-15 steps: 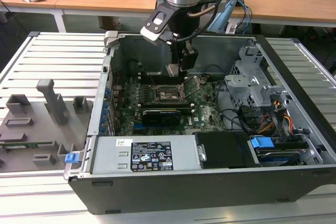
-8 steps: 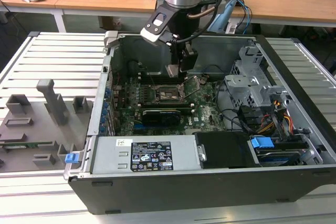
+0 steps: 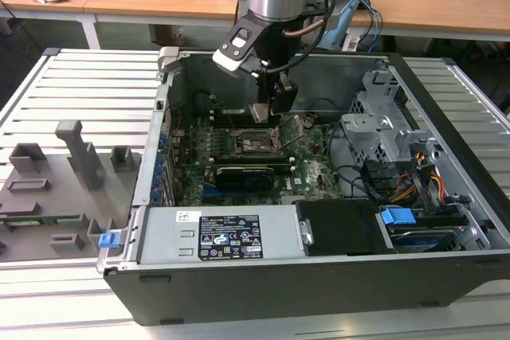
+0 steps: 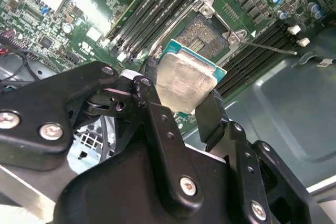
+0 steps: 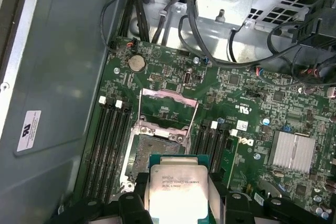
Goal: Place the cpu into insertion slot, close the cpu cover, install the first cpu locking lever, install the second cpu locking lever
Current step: 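Place the cpu into insertion slot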
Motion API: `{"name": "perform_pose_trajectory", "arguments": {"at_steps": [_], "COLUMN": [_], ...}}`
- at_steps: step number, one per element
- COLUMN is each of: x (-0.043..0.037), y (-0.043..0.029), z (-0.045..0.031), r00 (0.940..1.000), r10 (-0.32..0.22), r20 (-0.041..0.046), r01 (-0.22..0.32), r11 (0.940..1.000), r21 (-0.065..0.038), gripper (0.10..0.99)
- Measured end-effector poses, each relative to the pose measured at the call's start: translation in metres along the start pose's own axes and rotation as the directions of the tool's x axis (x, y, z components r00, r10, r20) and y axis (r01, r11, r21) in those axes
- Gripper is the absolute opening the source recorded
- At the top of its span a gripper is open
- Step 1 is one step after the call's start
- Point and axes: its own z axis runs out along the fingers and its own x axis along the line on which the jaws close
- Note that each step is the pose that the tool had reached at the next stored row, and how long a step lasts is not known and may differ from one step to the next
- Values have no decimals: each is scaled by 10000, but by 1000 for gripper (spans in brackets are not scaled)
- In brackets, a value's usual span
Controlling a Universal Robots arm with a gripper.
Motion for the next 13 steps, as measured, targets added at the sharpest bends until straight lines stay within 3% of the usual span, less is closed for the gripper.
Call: {"name": "perform_pose_trajectory", "arguments": {"at_steps": [2,8,13], "x": [-1,-3,-4], "y": [-1,-11,-12], "z": [25,89,132], "r00": [10000,10000,9993], "r10": [0,2,373], "r20": [-16,-36,-18], "r01": [0,-2,-373], "r11": [10000,10000,9993], "r21": [73,83,100], "gripper": [537,537,537]}}
